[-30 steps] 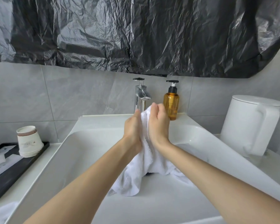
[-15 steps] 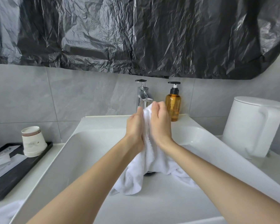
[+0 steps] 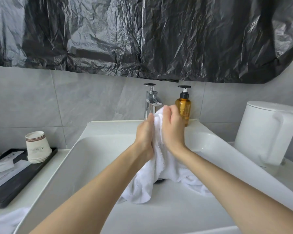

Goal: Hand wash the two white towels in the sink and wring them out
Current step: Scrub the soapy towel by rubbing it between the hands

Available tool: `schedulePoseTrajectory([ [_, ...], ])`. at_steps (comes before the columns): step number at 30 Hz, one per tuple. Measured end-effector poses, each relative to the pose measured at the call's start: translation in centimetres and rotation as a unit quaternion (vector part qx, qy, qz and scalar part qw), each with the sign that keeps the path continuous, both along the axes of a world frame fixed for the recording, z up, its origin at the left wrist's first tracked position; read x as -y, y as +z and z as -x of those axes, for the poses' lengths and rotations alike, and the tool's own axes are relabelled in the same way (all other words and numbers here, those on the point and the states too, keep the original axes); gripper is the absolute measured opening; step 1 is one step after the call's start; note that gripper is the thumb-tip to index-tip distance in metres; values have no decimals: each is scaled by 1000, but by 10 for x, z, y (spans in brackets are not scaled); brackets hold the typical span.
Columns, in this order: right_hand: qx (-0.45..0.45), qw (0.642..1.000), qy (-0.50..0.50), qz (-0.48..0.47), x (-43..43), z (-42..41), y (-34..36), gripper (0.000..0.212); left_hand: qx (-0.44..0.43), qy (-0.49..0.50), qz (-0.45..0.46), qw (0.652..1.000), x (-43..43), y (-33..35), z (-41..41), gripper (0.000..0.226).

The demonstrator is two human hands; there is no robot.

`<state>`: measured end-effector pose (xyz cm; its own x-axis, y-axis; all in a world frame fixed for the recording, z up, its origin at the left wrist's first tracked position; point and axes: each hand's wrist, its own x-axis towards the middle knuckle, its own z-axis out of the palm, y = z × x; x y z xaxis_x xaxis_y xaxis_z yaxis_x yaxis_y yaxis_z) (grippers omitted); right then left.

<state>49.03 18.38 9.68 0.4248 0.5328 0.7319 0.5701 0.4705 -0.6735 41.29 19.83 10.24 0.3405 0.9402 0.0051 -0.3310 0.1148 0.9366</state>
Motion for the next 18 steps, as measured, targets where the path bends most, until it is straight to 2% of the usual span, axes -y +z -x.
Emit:
schedulePoseTrajectory([
  [5, 35, 991, 119, 46, 5, -2, -6, 31, -2, -17, 25, 1000, -12, 13, 13, 46],
  [8, -64, 991, 76, 86, 2, -9, 13, 36, 11, -61, 11, 998, -12, 25, 22, 50],
  [10, -58, 985, 42, 154, 6, -20, 19, 36, 24, -64, -4, 998, -17, 32, 28, 48],
  [11, -39, 976, 60, 205, 9, -25, 20, 41, 25, -58, -13, 998, -20, 35, 31, 48],
  [14, 4, 916, 178, 361, 14, -33, 22, 78, 31, -62, -28, 997, -24, 40, 41, 45],
  [16, 17, 906, 195, 375, 15, -34, 25, 83, 30, -77, -38, 996, -25, 40, 43, 43],
  [18, -24, 926, 193, 324, 13, -40, 28, 69, 13, -71, -55, 996, -25, 38, 45, 44],
])
